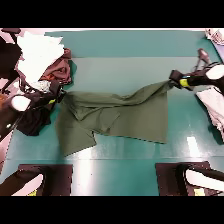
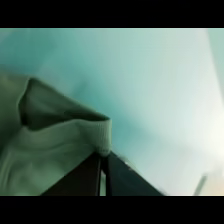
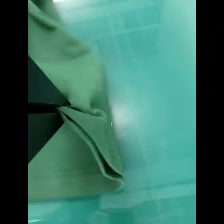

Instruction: Fold the shirts.

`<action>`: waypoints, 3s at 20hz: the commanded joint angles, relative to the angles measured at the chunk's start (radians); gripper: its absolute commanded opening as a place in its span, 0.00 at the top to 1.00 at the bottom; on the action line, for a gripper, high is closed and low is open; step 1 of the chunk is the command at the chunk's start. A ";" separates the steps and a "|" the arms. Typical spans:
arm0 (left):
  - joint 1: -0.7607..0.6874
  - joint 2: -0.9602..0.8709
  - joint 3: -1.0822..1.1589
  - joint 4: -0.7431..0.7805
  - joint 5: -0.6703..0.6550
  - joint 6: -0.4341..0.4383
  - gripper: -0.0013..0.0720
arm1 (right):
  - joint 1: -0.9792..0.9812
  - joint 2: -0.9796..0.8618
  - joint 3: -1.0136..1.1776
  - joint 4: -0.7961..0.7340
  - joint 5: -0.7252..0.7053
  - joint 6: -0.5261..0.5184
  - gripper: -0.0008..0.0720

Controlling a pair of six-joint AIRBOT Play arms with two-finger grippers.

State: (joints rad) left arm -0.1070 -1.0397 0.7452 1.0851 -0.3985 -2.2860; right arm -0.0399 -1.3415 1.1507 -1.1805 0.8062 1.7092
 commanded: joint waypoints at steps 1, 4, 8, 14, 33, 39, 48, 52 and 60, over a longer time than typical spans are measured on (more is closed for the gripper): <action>0.000 -0.188 0.083 -0.019 0.238 0.064 0.94 | 0.077 -0.180 0.103 0.008 -0.177 -0.121 0.95; 0.000 -0.294 0.292 -0.019 0.198 0.200 0.60 | 0.101 -0.257 0.267 0.001 -0.171 -0.140 0.45; 0.020 -0.303 0.521 -0.010 0.084 0.412 0.02 | 0.060 -0.267 0.464 -0.114 -0.001 -0.148 0.43; 0.120 -0.305 0.684 0.232 -0.656 0.649 0.02 | -0.007 -0.197 0.500 -0.120 0.475 -0.171 0.25; 0.195 -0.491 0.529 0.228 -0.846 0.813 0.04 | -0.064 0.525 -0.346 0.142 0.357 -0.252 0.20; 0.240 -0.503 0.527 0.283 -0.818 0.813 0.04 | -0.065 0.631 -0.443 0.141 0.375 -0.242 0.20; 0.287 -0.580 0.527 0.079 -0.849 0.947 0.04 | -0.066 0.654 -0.479 0.140 0.391 -0.233 0.20; 0.287 -0.586 0.527 0.031 -0.863 0.974 0.23 | -0.066 0.654 -0.480 0.137 0.405 -0.233 0.20; 0.288 -0.586 0.527 0.000 -1.007 1.031 0.35 | -0.091 0.654 -0.480 0.040 0.457 -0.233 0.20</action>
State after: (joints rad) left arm 0.1802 -1.6253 1.2713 1.0954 -1.3441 -1.2739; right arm -0.1135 -0.6884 0.6712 -1.0931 1.2324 1.4761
